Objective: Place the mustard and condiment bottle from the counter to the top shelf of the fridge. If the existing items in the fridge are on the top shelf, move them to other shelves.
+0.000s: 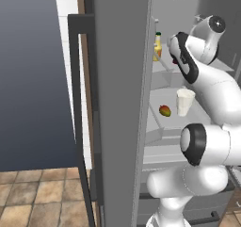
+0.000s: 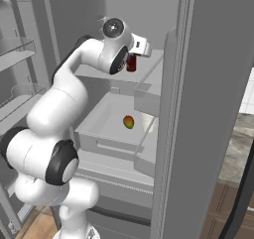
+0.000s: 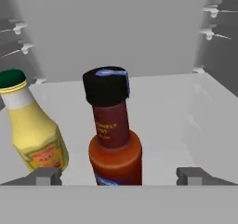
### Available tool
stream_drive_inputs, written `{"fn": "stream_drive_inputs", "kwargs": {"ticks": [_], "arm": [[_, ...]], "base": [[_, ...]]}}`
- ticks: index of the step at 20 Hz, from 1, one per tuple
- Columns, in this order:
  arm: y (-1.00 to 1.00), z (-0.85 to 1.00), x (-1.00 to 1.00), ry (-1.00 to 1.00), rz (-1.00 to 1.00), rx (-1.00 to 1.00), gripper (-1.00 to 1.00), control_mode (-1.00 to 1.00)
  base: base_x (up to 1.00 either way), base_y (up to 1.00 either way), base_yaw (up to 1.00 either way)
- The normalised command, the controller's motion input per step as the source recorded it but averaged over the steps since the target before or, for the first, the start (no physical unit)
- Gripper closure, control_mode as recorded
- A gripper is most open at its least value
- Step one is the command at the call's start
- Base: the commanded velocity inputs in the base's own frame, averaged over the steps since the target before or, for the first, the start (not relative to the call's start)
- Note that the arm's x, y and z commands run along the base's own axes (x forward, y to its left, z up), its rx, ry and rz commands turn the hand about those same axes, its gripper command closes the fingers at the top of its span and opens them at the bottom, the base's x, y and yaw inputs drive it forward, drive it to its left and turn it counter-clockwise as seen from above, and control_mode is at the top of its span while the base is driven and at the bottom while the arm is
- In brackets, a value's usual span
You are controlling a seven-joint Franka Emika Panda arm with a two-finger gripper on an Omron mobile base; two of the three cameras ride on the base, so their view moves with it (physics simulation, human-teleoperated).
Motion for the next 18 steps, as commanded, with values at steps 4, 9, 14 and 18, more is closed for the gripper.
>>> {"fn": "stream_drive_inputs", "kwargs": {"ticks": [4, 9, 14, 18], "arm": [[0.0, 0.0, -0.78, -0.16, 0.0, 0.0, -1.0, -1.0], [0.02, 0.04, -1.0, -0.28, 0.0, -0.01, -1.0, -1.0], [0.05, 0.16, -1.0, -0.25, 0.0, -0.03, -1.0, -1.0], [0.03, 0.3, -1.0, -0.23, 0.0, -0.02, -1.0, -1.0]], "base": [[0.0, 0.0, 0.0], [0.0, 0.0, 0.0], [0.0, 0.0, 0.0], [0.0, 0.0, 0.0]]}}
